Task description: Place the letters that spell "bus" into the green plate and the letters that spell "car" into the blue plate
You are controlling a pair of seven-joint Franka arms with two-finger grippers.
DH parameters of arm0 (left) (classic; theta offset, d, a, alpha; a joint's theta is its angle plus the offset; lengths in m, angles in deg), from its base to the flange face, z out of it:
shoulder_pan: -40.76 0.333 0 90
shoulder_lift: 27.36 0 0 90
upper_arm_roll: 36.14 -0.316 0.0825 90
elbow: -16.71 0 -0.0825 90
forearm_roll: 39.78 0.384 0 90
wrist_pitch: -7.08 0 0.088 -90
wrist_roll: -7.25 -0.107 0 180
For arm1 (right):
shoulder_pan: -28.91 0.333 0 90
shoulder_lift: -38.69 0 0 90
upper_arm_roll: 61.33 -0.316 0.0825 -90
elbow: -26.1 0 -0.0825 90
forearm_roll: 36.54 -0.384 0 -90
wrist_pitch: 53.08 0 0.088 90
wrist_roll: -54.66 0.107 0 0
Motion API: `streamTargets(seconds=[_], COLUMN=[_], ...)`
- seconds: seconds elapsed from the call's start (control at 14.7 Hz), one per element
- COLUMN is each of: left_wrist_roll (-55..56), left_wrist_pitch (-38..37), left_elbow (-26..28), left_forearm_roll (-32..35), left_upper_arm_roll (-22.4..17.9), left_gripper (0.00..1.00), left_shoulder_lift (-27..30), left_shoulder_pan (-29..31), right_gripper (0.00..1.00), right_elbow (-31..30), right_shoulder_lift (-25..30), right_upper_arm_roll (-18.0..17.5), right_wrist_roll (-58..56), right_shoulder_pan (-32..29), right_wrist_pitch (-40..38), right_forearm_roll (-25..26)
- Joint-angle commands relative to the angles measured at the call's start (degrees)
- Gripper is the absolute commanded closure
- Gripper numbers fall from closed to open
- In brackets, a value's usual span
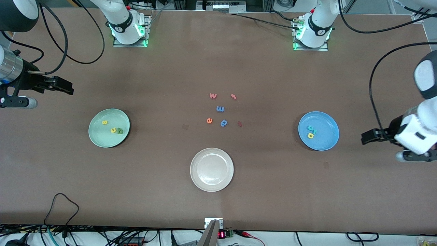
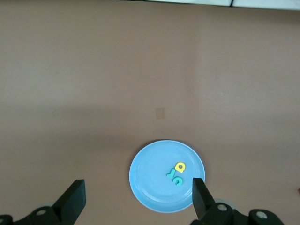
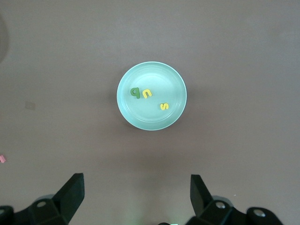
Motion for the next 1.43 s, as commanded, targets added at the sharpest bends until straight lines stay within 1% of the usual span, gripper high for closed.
streamTargets(seconds=[0.0,0.07,0.2,0.27,0.41,0.54,0.61,0.68,0.88,1.36], left_wrist_roll=[-1.1,-1.2,-1.2,-1.3,-1.3,-1.1,-1.1,-1.2,-3.0,-2.5], left_wrist_pitch=[-4.6,-5.3,-9.0,-9.4,-8.2,-5.2,-3.7,-3.6,-5.8,-7.1], left_elbow=[1.5,2.2,2.8,4.4,9.2,15.3,18.5,20.0,19.7,20.2], left_forearm_roll=[-2.1,-2.1,-2.1,-2.1,-2.1,-2.0,-2.0,-2.0,-2.0,-1.6], left_upper_arm_roll=[-4.6,-4.5,-3.8,-3.6,-3.5,-2.0,-1.9,-1.9,-1.9,-1.9], left_gripper=[0.00,0.00,0.00,0.00,0.00,0.00,0.00,0.00,0.00,0.00], left_shoulder_lift=[4.7,5.8,7.5,8.7,12.1,16.3,18.3,19.4,19.9,21.2], left_shoulder_pan=[-3.5,-3.5,-3.3,-3.3,-3.3,-3.3,-3.3,-3.3,-3.0,-2.9], right_gripper=[0.00,0.00,0.00,0.00,0.00,0.00,0.00,0.00,0.00,0.00], right_elbow=[1.1,1.1,1.1,1.1,1.1,1.1,1.1,1.1,1.1,1.1], right_shoulder_lift=[-0.3,-0.4,-0.4,-0.3,-0.4,-0.4,-0.3,-0.3,-0.4,-0.4], right_upper_arm_roll=[0.0,0.0,0.0,0.0,0.0,0.0,0.0,0.0,0.0,0.0], right_wrist_roll=[-0.3,-0.3,0.1,0.2,0.2,0.4,0.4,0.4,0.4,0.5], right_shoulder_pan=[0.0,0.0,0.0,-0.1,-0.1,-0.1,0.0,0.0,0.0,-0.1], right_wrist_pitch=[-0.6,-0.6,-0.6,-0.6,-0.6,-0.6,-0.6,-0.6,-0.6,-0.6], right_forearm_roll=[-0.4,-0.4,-0.4,-0.5,-0.5,-0.6,-0.6,-0.7,-0.7,-0.6])
